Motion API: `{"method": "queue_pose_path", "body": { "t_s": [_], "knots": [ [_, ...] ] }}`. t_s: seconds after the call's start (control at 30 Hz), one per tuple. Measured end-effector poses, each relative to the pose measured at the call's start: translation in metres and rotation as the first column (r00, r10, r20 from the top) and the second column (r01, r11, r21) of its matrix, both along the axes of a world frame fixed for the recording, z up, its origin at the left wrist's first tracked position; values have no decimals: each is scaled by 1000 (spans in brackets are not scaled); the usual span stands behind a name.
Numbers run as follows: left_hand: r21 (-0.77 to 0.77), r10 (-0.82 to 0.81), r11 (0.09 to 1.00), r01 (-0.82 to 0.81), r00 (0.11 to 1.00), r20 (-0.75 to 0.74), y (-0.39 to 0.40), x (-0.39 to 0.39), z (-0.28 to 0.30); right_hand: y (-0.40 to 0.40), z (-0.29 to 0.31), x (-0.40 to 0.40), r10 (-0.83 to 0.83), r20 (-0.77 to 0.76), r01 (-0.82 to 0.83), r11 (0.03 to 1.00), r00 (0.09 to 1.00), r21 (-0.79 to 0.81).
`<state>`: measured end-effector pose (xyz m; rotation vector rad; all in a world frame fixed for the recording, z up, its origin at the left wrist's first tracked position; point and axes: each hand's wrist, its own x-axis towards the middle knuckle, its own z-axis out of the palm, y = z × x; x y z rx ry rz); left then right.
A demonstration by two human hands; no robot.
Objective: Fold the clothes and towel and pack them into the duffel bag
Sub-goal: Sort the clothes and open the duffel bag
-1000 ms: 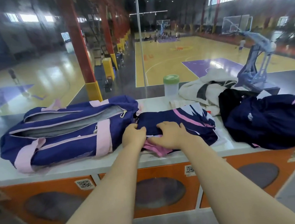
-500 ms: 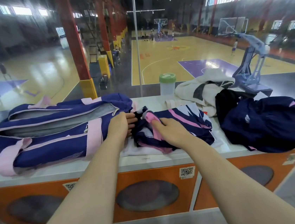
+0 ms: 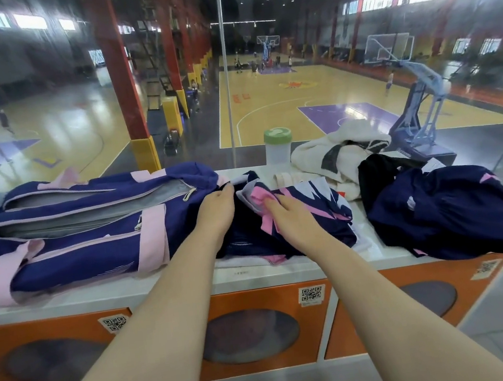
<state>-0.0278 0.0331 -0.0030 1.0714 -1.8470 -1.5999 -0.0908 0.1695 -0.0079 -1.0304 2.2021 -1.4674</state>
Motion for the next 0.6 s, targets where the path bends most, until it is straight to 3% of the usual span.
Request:
{"method": "queue_pose_path", "body": {
  "t_s": [0.2, 0.27, 0.33, 0.43, 0.5, 0.6],
  "knots": [
    [278, -24, 959, 55, 993, -116, 0, -15, 1, 9, -7, -2, 170, -265, -139, 982, 949, 129],
    [356, -10, 933, 57, 991, -133, -1, -17, 5, 13, -6, -3, 259, -234, -213, 955, 937, 205],
    [307, -1, 951, 34, 994, -105, 2, -22, 15, 13, -5, -5, 228, -126, -210, 967, 965, 144],
    [197, 36, 980, -20, 996, -78, 6, -32, 22, 14, -1, -21, -38, 37, 41, 995, 999, -90],
    [116, 3, 993, 13, 991, -133, 16, -40, 27, 23, 3, -39, -258, 138, 282, 937, 956, -208],
    [-88, -211, 976, 197, 958, -194, 52, -48, 42, 46, 8, -60, -448, 280, 515, 819, 849, -253]
  ]
}}
